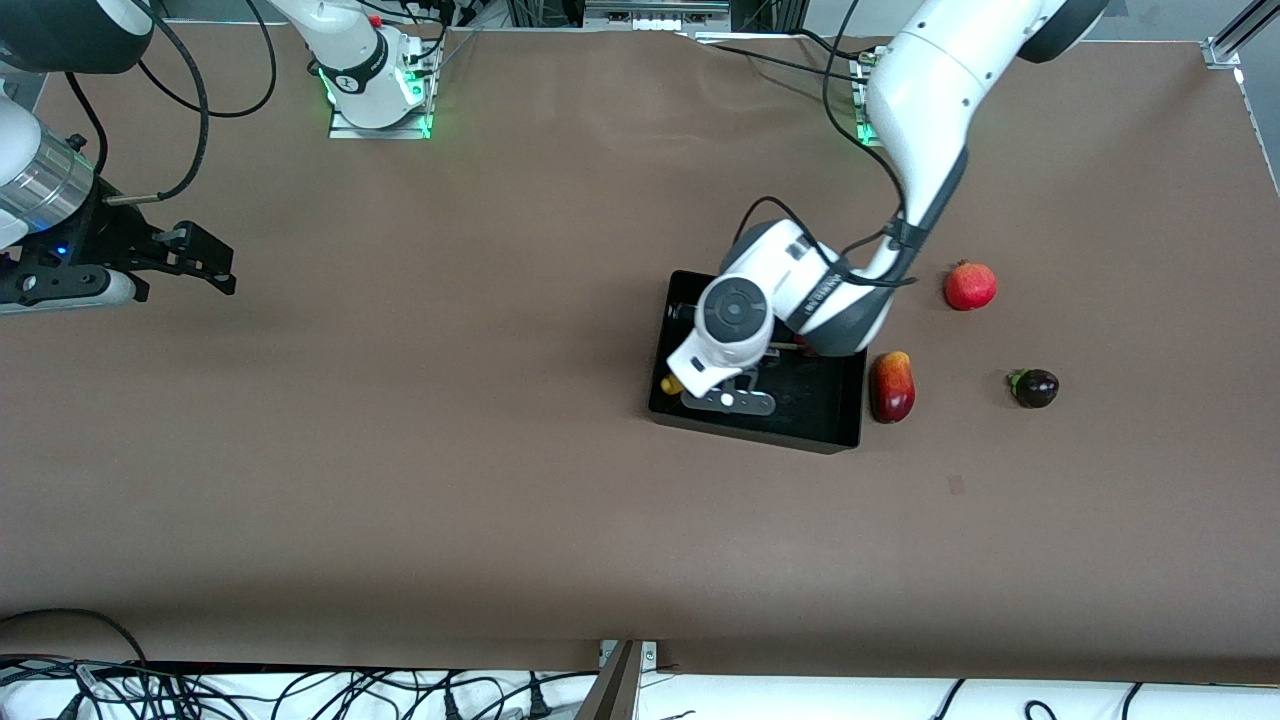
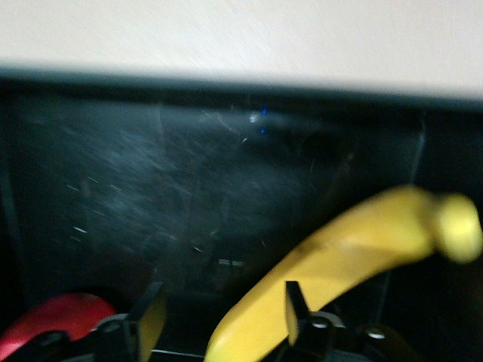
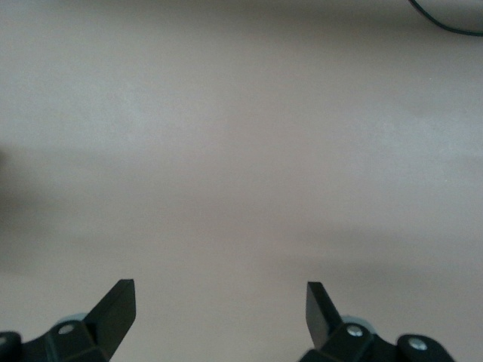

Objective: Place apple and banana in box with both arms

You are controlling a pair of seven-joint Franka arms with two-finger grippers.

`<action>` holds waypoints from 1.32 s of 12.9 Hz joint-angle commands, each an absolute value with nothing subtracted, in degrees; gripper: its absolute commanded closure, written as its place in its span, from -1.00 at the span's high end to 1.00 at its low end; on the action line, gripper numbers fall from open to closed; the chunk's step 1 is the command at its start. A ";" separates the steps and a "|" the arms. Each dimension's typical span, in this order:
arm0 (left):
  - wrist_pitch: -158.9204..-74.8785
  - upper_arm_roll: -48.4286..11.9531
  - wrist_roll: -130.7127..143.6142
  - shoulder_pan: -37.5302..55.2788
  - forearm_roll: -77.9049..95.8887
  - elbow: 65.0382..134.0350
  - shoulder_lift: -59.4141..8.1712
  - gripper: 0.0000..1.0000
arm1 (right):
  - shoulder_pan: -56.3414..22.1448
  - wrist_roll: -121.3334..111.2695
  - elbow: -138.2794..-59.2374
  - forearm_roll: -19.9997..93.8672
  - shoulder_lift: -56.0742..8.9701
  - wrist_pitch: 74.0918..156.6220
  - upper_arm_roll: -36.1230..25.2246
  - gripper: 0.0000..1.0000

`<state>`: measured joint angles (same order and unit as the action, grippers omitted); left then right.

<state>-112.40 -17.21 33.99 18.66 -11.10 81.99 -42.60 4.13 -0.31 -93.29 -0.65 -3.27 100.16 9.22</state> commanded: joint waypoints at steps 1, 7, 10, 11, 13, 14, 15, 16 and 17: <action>-105.85 -18.63 29.37 12.42 -9.68 82.62 -35.79 1.00 | 4.13 -0.18 -93.16 -1.14 -3.08 100.11 9.23 1.00; -88.44 -18.10 16.46 5.02 -8.53 78.31 -25.59 1.00 | 4.04 -0.26 -93.08 -1.41 -3.08 100.11 9.23 1.00; -86.57 -18.10 9.59 -0.76 -7.83 78.40 -21.37 1.00 | 3.96 -0.18 -93.08 -1.41 -3.08 100.28 9.23 1.00; -86.22 -18.71 8.28 -3.49 -7.74 78.49 -20.31 1.00 | 3.96 -0.18 -93.08 -1.32 -3.08 100.28 9.23 1.00; -82.64 -18.11 0.48 -5.35 -7.04 78.57 -16.72 1.00 | 3.52 -0.18 -93.08 -1.49 -3.08 100.46 9.40 1.00; -82.44 -17.67 -0.43 -5.54 -6.94 79.97 -13.48 1.00 | 3.52 -0.18 -93.08 -1.49 -3.08 100.46 9.40 1.00; -82.35 -16.01 -0.35 -5.28 -6.77 83.55 -9.45 1.00 | 3.52 -0.18 -93.08 -1.49 -3.08 100.46 9.40 1.00; -83.05 -13.21 -0.61 -4.40 -5.81 89.76 -3.40 1.00 | 3.52 -0.18 -93.08 -1.41 -3.08 100.46 9.40 1.00; -84.54 -11.36 -0.09 -3.52 -3.71 93.13 0.23 1.00 | 3.52 -0.18 -93.08 -1.41 -3.08 100.46 9.40 1.00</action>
<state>-81.95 -15.17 1.07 -5.05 -6.84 81.90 -10.45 3.75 -0.31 -93.28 -0.65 -3.27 100.36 9.36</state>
